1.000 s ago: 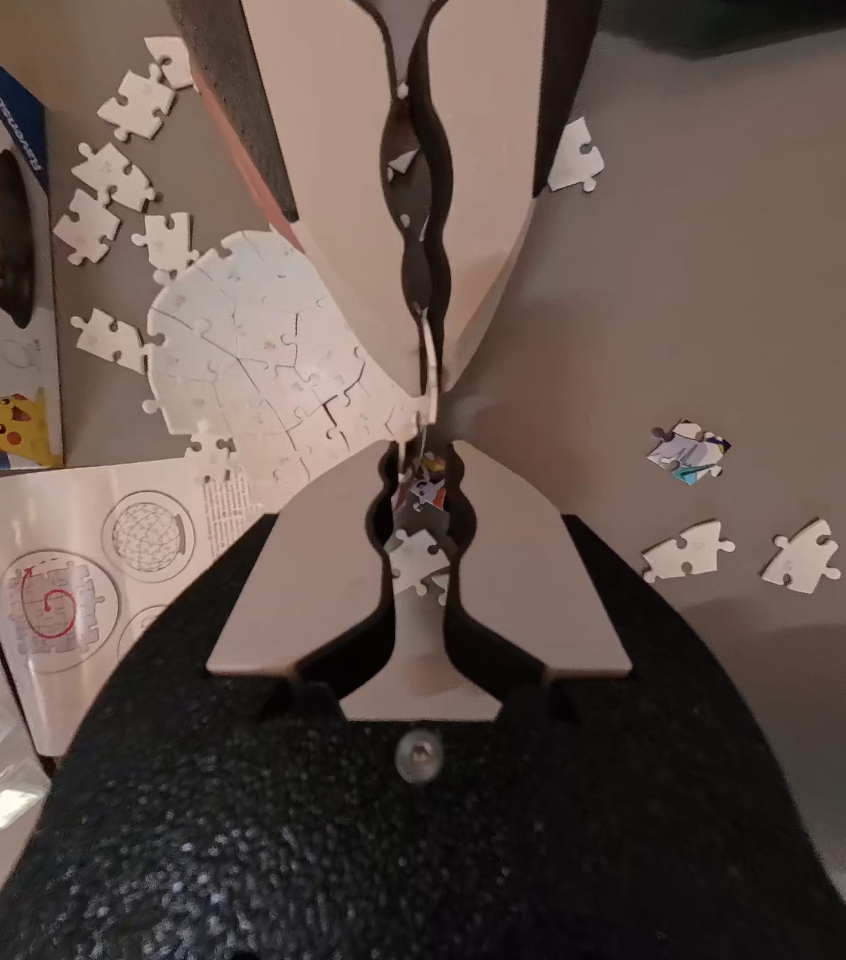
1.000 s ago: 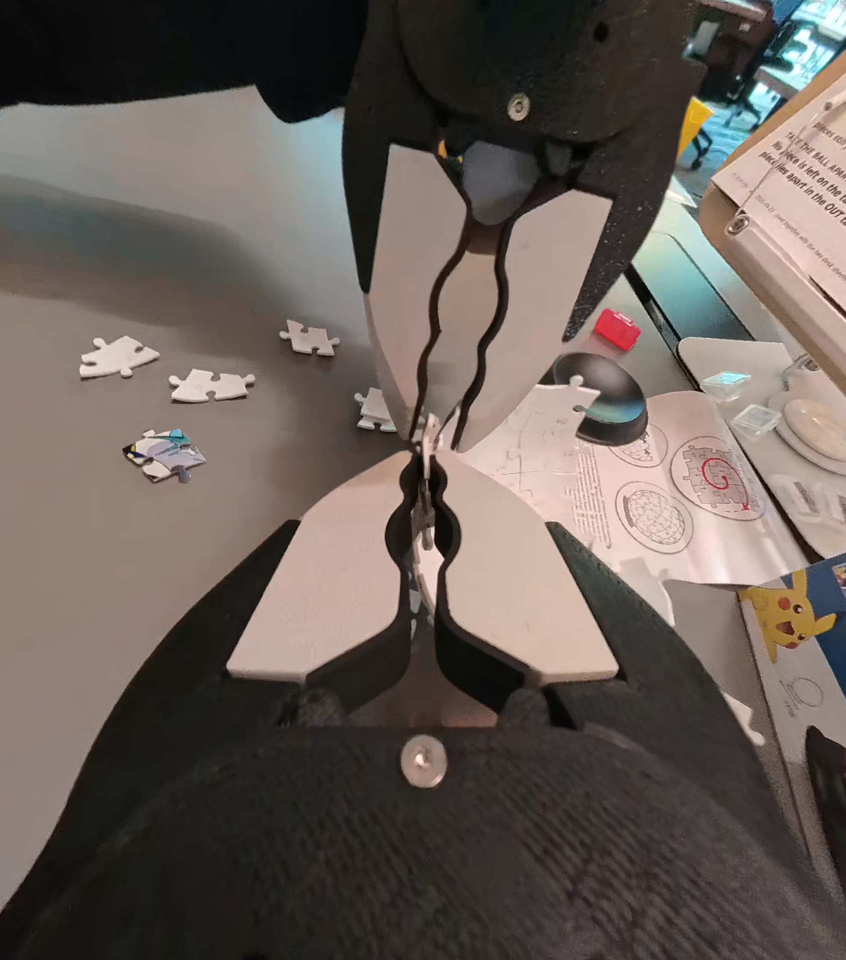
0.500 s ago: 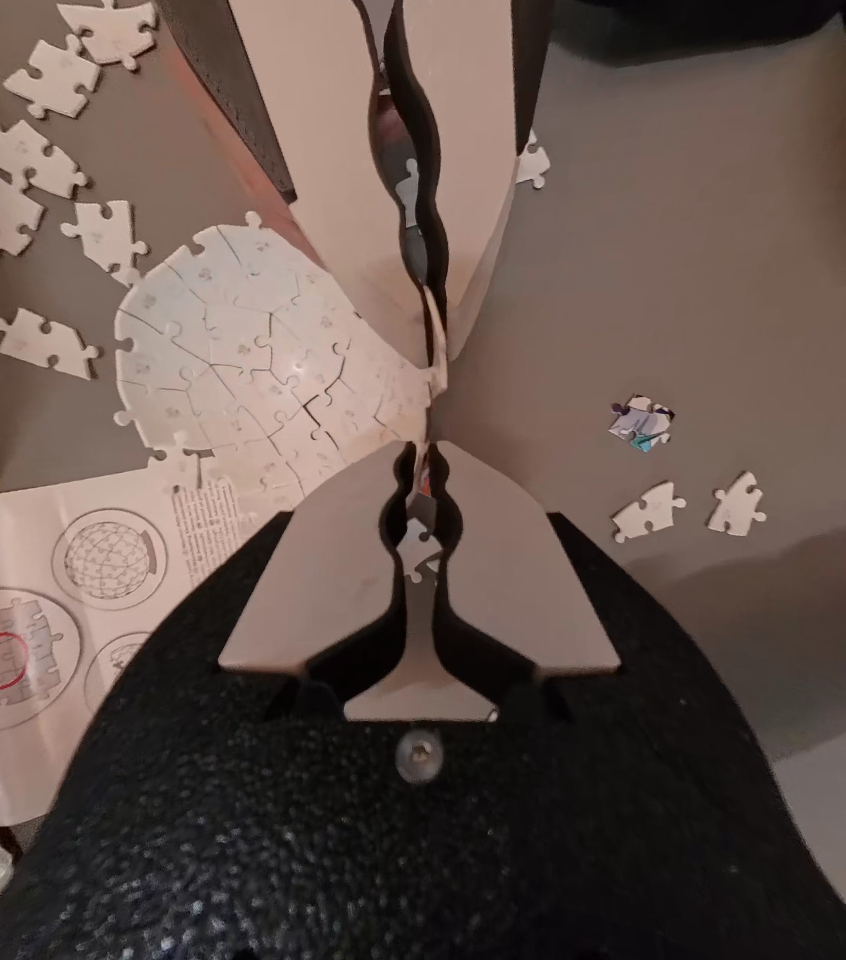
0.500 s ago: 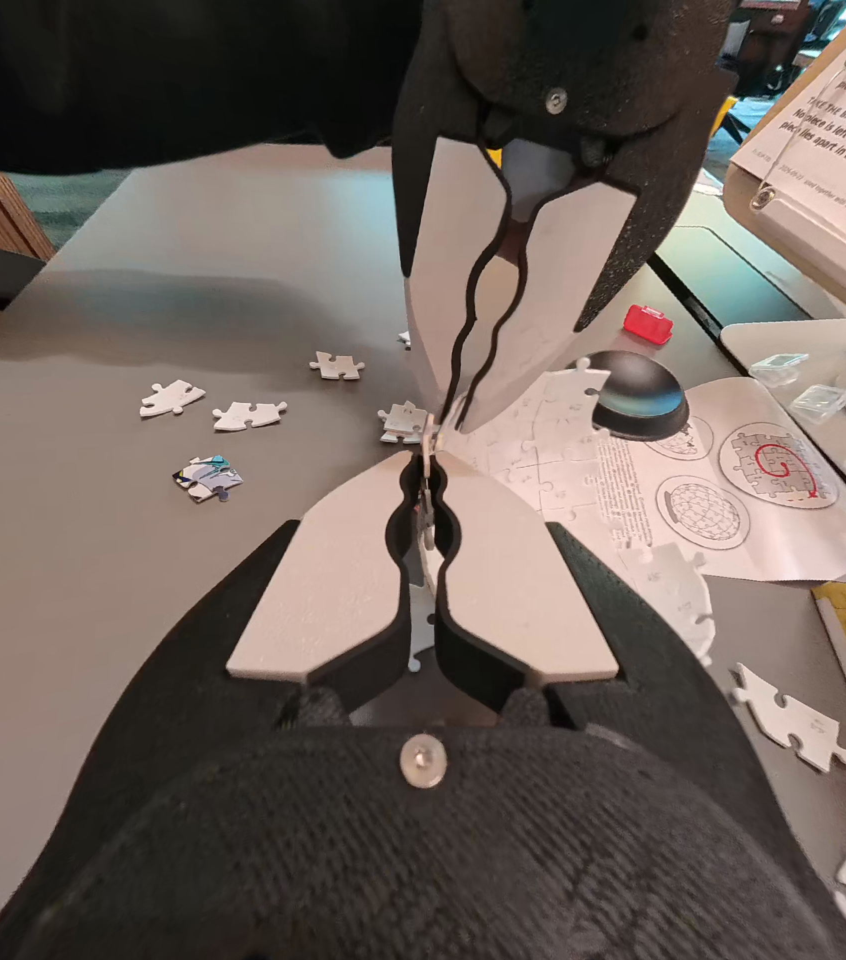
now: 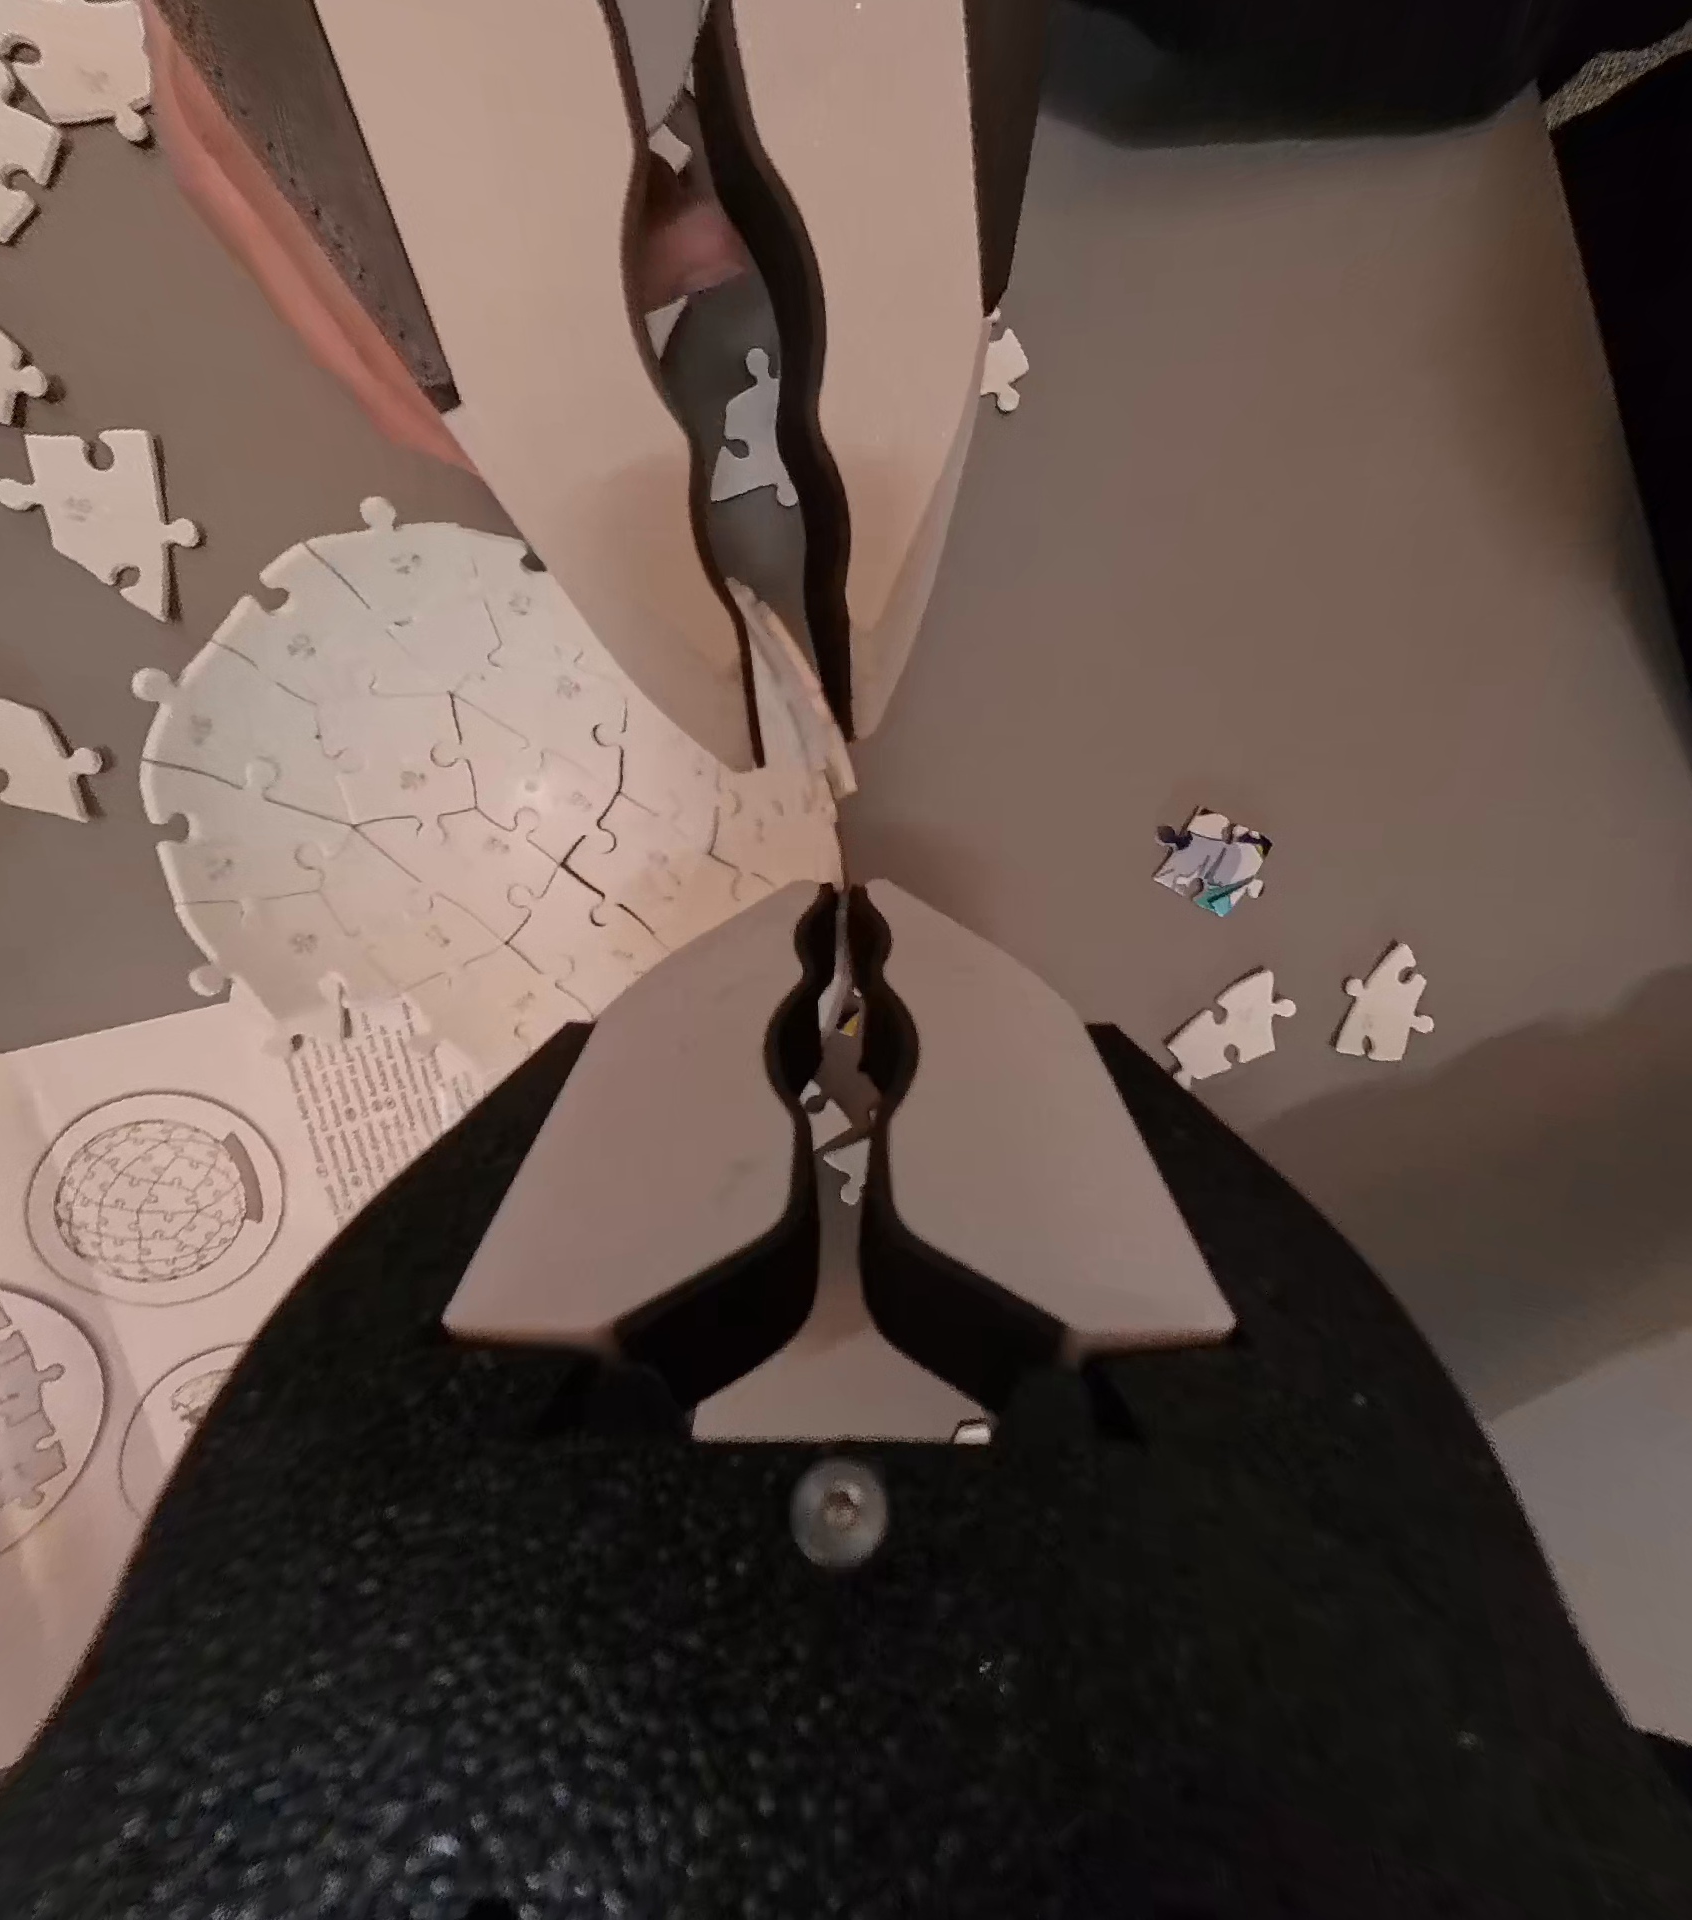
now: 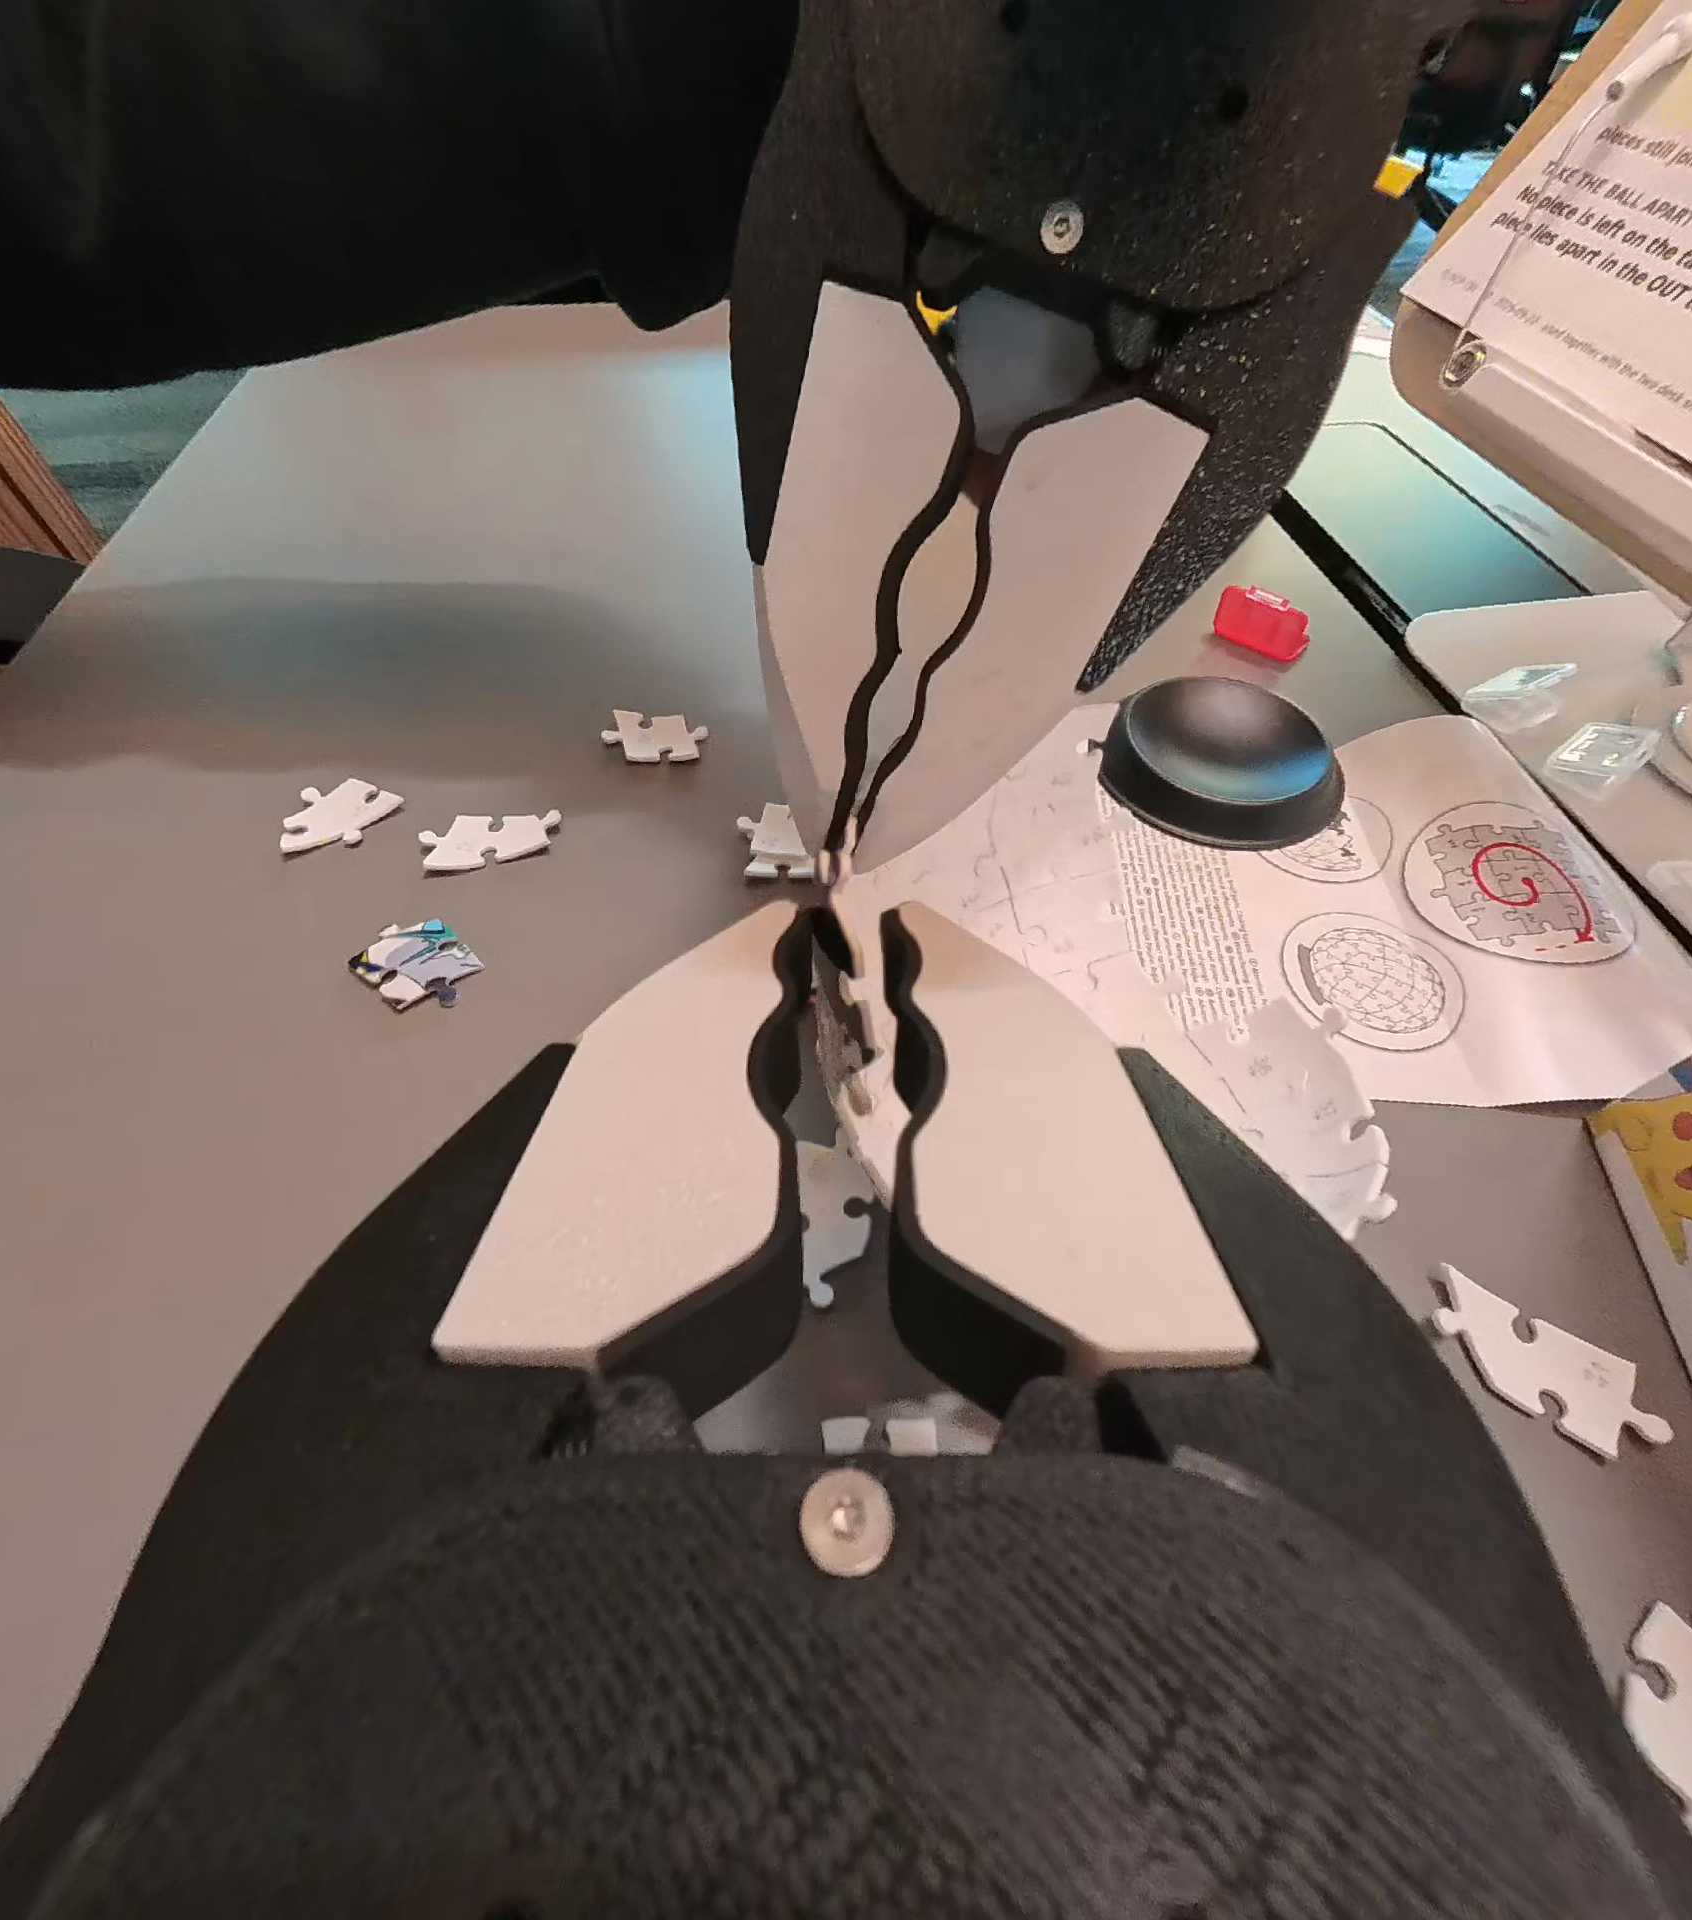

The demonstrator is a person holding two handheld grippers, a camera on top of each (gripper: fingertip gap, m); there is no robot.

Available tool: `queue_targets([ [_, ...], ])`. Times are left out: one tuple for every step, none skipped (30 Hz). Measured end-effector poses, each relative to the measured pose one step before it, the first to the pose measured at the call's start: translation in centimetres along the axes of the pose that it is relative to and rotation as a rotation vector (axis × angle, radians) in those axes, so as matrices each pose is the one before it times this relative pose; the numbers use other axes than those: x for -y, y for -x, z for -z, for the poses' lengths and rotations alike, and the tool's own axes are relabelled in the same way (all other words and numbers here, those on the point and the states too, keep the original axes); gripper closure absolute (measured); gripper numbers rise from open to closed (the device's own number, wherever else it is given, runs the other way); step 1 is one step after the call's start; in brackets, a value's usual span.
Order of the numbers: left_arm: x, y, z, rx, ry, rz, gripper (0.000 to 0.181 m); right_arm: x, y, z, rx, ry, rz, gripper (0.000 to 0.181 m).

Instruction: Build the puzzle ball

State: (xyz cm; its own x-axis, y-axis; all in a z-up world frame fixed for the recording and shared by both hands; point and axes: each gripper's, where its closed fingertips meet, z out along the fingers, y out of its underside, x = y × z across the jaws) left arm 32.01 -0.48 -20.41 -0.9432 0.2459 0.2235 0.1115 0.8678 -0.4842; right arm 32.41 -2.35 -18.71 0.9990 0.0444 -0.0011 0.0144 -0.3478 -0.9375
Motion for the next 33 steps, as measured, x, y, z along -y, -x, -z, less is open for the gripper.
queue_targets([
  [0.037, 0.010, 0.006, 0.0009, 0.0061, -0.0035, 0.180, -0.129, 0.035, 0.145, 0.0032, 0.0062, -0.0012, 0.168],
  [0.010, 0.021, 0.030, 0.0007, 0.0065, -0.0008, 0.180, -0.127, 0.022, 0.167, 0.0026, 0.0062, -0.0004, 0.167],
  [0.000, 0.000, 0.017, -0.0012, 0.0043, 0.0009, 0.180, -0.045, 0.055, 0.144, 0.0033, 0.0010, 0.0035, 0.168],
  [-0.017, -0.012, 0.019, -0.0027, 0.0031, 0.0017, 0.180, 0.024, 0.116, 0.082, 0.0063, -0.0034, 0.0073, 0.171],
  [-0.042, -0.023, 0.009, -0.0034, 0.0029, 0.0021, 0.180, 0.060, 0.127, 0.041, 0.0059, -0.0032, 0.0090, 0.173],
  [-0.020, -0.026, 0.008, -0.0038, 0.0016, 0.0014, 0.180, 0.026, 0.023, -0.038, 0.0000, 0.0011, 0.0088, 0.174],
  [-0.053, -0.021, -0.001, -0.0027, 0.0036, 0.0007, 0.180, 0.017, 0.051, -0.070, 0.0013, 0.0033, 0.0096, 0.175],
  [-0.061, -0.015, -0.013, -0.0015, 0.0062, -0.0006, 0.180, -0.021, 0.081, -0.111, 0.0025, 0.0065, 0.0095, 0.175],
  [-0.067, -0.017, -0.016, -0.0003, 0.0076, -0.0017, 0.180, -0.015, 0.037, -0.118, 0.0009, 0.0074, 0.0110, 0.175],
  [-0.082, 0.005, -0.010, 0.0023, 0.0083, -0.0017, 0.180, 0.039, -0.050, -0.073, -0.0042, 0.0047, 0.0087, 0.175],
  [-0.055, 0.056, 0.025, 0.0054, 0.0059, -0.0013, 0.180, 0.005, -0.068, -0.039, -0.0041, 0.0053, -0.0008, 0.175],
  [-0.034, 0.062, 0.049, 0.0059, 0.0031, -0.0007, 0.180, -0.028, -0.069, -0.015, -0.0018, 0.0049, -0.0097, 0.175],
  [-0.011, 0.050, 0.042, 0.0038, 0.0018, 0.0002, 0.180, 0.025, -0.111, -0.008, -0.0024, -0.0007, -0.0102, 0.175],
  [-0.025, 0.058, 0.043, 0.0032, 0.0023, 0.0011, 0.180, 0.003, -0.107, -0.004, -0.0035, -0.0038, -0.0091, 0.175],
  [-0.040, 0.041, 0.013, 0.0023, 0.0041, -0.0005, 0.180, -0.051, -0.041, -0.047, 0.0020, -0.0020, -0.0099, 0.175],
  [-0.051, -0.004, -0.035, 0.0003, 0.0064, -0.0037, 0.180, -0.043, 0.011, -0.065, 0.0059, -0.0029, -0.0118, 0.175],
  [-0.064, -0.014, -0.046, 0.0011, 0.0082, -0.0053, 0.180, -0.030, -0.003, -0.066, 0.0064, -0.0028, -0.0147, 0.175],
  [-0.041, 0.051, -0.024, 0.0062, 0.0084, -0.0071, 0.180, -0.082, -0.037, -0.032, 0.0043, 0.0024, -0.0167, 0.175],
  [-0.026, 0.035, -0.023, 0.0056, 0.0070, -0.0078, 0.180, -0.067, -0.026, -0.021, 0.0050, 0.0029, -0.0157, 0.175],
  [-0.003, 0.001, -0.016, 0.0016, 0.0059, -0.0063, 0.180, -0.017, 0.037, 0.002, 0.0076, 0.0015, -0.0154, 0.176],
  [0.013, 0.004, -0.017, 0.0004, 0.0059, -0.0055, 0.180, -0.045, 0.027, 0.004, 0.0073, 0.0035, -0.0146, 0.176],
  [0.001, 0.044, -0.019, 0.0036, 0.0072, -0.0046, 0.180, -0.040, -0.054, 0.008, 0.0012, 0.0038, -0.0102, 0.176],
  [-0.020, 0.082, -0.024, 0.0048, 0.0087, -0.0041, 0.180, -0.066, -0.067, -0.004, -0.0012, 0.0047, -0.0101, 0.176],
  [-0.035, 0.022, -0.037, 0.0002, 0.0093, -0.0036, 0.180, -0.067, 0.028, -0.044, 0.0065, 0.0058, -0.0114, 0.176],
  [-0.041, -0.032, -0.047, -0.0027, 0.0090, -0.0027, 0.180, -0.045, 0.061, -0.058, 0.0082, 0.0041, -0.0088, 0.176],
  [-0.021, -0.003, -0.034, -0.0005, 0.0081, -0.0032, 0.180, -0.041, 0.012, -0.035, 0.0040, 0.0034, -0.0053, 0.177],
  [-0.010, 0.041, -0.021, 0.0030, 0.0056, -0.0032, 0.180, -0.032, -0.048, 0.011, -0.0009, 0.0025, -0.0035, 0.176],
  [0.007, 0.050, -0.020, 0.0033, 0.0029, -0.0025, 0.180, -0.041, -0.054, 0.035, -0.0019, 0.0022, -0.0028, 0.176],
  [0.021, 0.058, -0.020, 0.0022, 0.0027, -0.0008, 0.180, -0.017, -0.058, 0.019, -0.0016, 0.0017, -0.0031, 0.176],
  [-0.001, 0.038, -0.057, 0.0015, 0.0040, -0.0037, 0.180, -0.015, -0.075, -0.008, -0.0028, 0.0014, -0.0004, 0.176],
  [-0.030, 0.029, -0.086, 0.0007, 0.0063, -0.0050, 0.180, -0.080, -0.030, -0.055, -0.0011, 0.0053, 0.0007, 0.176],
  [-0.059, -0.006, -0.090, -0.0014, 0.0079, -0.0023, 0.180, -0.059, -0.002, -0.076, 0.0003, 0.0039, 0.0021, 0.176],
  [-0.063, 0.006, -0.085, -0.0016, 0.0079, -0.0015, 0.180, -0.035, -0.009, -0.066, 0.0002, 0.0021, 0.0018, 0.176],
])
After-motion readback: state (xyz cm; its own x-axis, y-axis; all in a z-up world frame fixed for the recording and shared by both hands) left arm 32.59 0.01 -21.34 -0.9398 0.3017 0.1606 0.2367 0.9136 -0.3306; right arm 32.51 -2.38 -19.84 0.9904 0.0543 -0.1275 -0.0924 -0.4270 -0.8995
